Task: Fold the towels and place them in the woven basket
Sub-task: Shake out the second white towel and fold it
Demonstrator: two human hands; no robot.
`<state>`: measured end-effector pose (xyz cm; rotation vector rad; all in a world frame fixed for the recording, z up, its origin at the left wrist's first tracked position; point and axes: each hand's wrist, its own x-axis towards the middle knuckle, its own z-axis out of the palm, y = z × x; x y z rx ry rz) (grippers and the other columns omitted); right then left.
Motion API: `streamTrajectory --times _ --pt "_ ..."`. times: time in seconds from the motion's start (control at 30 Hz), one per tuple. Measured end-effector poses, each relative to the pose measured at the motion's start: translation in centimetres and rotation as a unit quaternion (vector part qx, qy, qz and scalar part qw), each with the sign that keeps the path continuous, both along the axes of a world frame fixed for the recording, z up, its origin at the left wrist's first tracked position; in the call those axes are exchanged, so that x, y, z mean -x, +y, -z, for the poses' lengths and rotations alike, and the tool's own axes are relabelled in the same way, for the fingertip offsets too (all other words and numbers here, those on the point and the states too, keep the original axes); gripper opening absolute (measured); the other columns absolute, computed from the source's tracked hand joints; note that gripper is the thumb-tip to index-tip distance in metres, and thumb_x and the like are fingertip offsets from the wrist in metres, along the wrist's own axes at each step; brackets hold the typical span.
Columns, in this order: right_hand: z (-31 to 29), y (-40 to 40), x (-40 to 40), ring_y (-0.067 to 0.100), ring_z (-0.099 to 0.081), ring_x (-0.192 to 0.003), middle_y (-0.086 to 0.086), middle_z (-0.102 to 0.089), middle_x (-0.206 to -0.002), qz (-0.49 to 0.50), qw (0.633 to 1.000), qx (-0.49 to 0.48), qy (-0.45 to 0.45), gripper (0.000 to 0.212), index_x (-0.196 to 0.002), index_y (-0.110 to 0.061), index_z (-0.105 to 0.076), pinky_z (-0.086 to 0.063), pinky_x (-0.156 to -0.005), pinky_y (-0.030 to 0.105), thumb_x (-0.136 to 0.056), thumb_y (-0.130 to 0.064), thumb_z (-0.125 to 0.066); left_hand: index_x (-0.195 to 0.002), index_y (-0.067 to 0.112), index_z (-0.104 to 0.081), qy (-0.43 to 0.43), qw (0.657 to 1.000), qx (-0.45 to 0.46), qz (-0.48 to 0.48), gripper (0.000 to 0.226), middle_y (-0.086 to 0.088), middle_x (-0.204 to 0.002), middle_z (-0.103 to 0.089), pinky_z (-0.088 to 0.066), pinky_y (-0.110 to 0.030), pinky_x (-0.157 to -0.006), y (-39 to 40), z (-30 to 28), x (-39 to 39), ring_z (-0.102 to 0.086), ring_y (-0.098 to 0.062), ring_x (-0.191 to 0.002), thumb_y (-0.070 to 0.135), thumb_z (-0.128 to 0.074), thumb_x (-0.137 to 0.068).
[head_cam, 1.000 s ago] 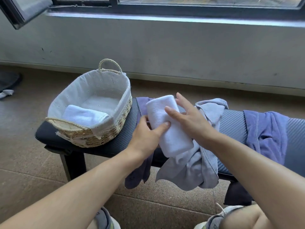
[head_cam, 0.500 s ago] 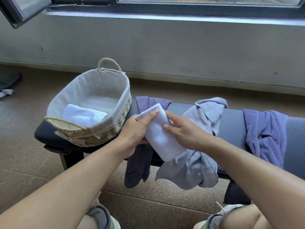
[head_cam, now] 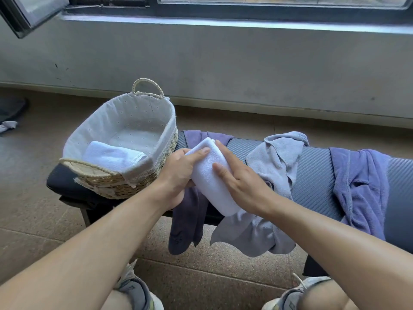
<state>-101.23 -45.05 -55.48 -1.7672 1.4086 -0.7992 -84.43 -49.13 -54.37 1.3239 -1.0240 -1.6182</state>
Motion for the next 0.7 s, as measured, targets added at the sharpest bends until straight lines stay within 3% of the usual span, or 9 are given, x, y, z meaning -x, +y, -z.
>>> streamTrajectory --times 0.1,0.23,0.3,0.43,0.5,0.6,0.7 --pt "0.1 -0.1 0.0 -0.005 -0.042 -0.138 -0.023 -0.044 -0.153 0.003 0.999 -0.004 -0.046 0.050 -0.155 -0.044 -0.030 -0.036 -0.117 0.037 -0.106 -0.046 -0.043 -0.113 0.008 -0.063 0.004 1.000 0.004 -0.004 0.044 -0.009 -0.094 -0.070 -0.053 -0.032 -0.063 0.1 -0.1 -0.1 -0.067 -0.022 -0.081 0.037 -0.076 -0.082" --pt "0.3 -0.1 -0.4 0.000 -0.038 -0.143 -0.019 -0.042 -0.155 0.007 0.999 0.011 -0.041 0.052 -0.156 -0.040 -0.030 -0.033 -0.119 0.042 -0.106 -0.050 -0.038 -0.111 0.006 -0.064 0.009 1.000 0.016 -0.024 0.050 -0.009 -0.092 -0.071 -0.053 -0.033 -0.063 0.5 -0.1 0.0 -0.067 -0.022 -0.079 0.041 -0.077 -0.078" --pt "0.1 -0.2 -0.4 -0.001 -0.040 -0.140 -0.021 -0.045 -0.153 -0.001 0.999 0.003 -0.033 0.050 -0.156 -0.041 -0.030 -0.034 -0.118 0.039 -0.107 -0.049 -0.037 -0.106 0.009 -0.064 0.010 0.999 0.020 -0.031 0.044 -0.007 -0.089 -0.070 -0.053 -0.034 -0.064 0.6 -0.1 -0.1 -0.066 -0.021 -0.078 0.042 -0.078 -0.080" --pt "-0.7 0.0 -0.3 -0.006 -0.050 -0.129 -0.022 -0.056 -0.141 -0.011 0.999 -0.006 -0.044 0.044 -0.153 -0.042 -0.036 -0.039 -0.111 0.027 -0.109 -0.040 -0.039 -0.110 0.008 -0.065 0.006 0.999 0.031 -0.025 0.057 -0.012 -0.095 -0.072 -0.054 -0.038 -0.069 0.5 -0.3 -0.2 -0.067 -0.023 -0.083 0.050 -0.078 -0.073" --pt "-0.7 -0.1 -0.4 -0.001 -0.053 -0.127 -0.018 -0.059 -0.138 -0.007 0.999 0.001 -0.043 0.042 -0.151 -0.038 -0.041 -0.041 -0.109 0.030 -0.109 -0.040 -0.038 -0.107 0.012 -0.066 -0.021 0.998 0.041 -0.030 0.063 -0.016 -0.101 -0.074 -0.055 -0.044 -0.074 0.6 -0.3 -0.2 -0.068 -0.026 -0.086 0.058 -0.080 -0.066" --pt "0.0 -0.5 -0.9 0.010 -0.056 -0.123 -0.011 -0.062 -0.130 0.008 1.000 0.016 -0.016 0.044 -0.148 -0.039 -0.044 -0.043 -0.106 0.045 -0.106 -0.049 -0.035 -0.100 0.022 -0.067 -0.088 0.992 0.075 -0.058 0.058 -0.006 -0.098 -0.076 -0.057 -0.050 -0.085 0.7 -0.5 -0.1 -0.072 -0.026 -0.092 0.067 -0.077 -0.064" --pt "0.4 -0.9 -1.2 0.009 -0.056 -0.115 -0.008 -0.062 -0.120 0.023 0.999 0.030 -0.002 0.042 -0.144 -0.040 -0.046 -0.044 -0.101 0.041 -0.106 -0.049 -0.033 -0.114 0.025 -0.066 -0.201 0.963 0.162 -0.077 0.042 0.007 -0.109 -0.073 -0.054 -0.034 -0.090 0.7 -0.8 -0.1 -0.068 -0.014 -0.102 0.057 -0.070 -0.086"
